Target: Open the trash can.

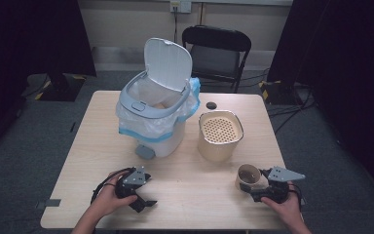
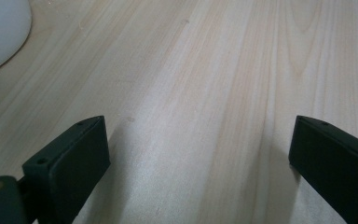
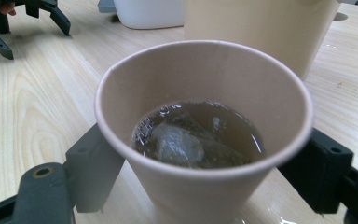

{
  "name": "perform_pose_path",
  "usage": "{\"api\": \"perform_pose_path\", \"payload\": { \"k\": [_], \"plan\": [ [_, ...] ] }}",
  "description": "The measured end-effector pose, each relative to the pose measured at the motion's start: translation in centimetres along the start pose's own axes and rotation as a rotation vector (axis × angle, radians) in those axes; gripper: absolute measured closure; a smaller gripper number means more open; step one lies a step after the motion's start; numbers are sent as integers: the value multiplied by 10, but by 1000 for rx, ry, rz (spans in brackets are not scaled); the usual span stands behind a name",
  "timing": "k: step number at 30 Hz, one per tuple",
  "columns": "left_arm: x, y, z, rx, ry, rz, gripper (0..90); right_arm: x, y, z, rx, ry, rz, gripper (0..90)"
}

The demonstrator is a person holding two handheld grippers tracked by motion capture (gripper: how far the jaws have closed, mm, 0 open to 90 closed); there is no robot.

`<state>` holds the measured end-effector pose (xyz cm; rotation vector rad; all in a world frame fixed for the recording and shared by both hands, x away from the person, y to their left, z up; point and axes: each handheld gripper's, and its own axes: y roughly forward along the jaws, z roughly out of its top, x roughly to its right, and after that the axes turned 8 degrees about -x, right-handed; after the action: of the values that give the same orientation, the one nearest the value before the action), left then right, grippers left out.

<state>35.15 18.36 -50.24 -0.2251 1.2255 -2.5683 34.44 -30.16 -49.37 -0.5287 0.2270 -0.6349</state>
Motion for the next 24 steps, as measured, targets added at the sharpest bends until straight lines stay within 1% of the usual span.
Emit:
{"api": "perform_pose_path", "payload": {
  "k": [8,9,15,16,17,20,23,24],
  "plan": [
    [0,0,0,-1,3,-1,41,-1,4,3,15,-4,6,232],
    [0,0,0,0,0,-1,41,-1,4,3,11,-7,-2,235],
    [0,0,0,-1,1,-1,41,-2,4,3,14,-5,-7,246],
    [0,0,0,0,1,-1,41,-1,4,3,25,-7,1,249],
    [0,0,0,-3,1,0,41,-3,3,2,18,-7,-9,253],
    [0,0,0,-1,0,-1,41,-3,3,3,19,-9,-12,254],
    [0,0,0,0,3,-1,41,-2,2,5,-2,-25,-13,257],
    [0,0,0,-1,3,-1,41,-2,2,6,-7,-23,-10,257]
  ]
}}
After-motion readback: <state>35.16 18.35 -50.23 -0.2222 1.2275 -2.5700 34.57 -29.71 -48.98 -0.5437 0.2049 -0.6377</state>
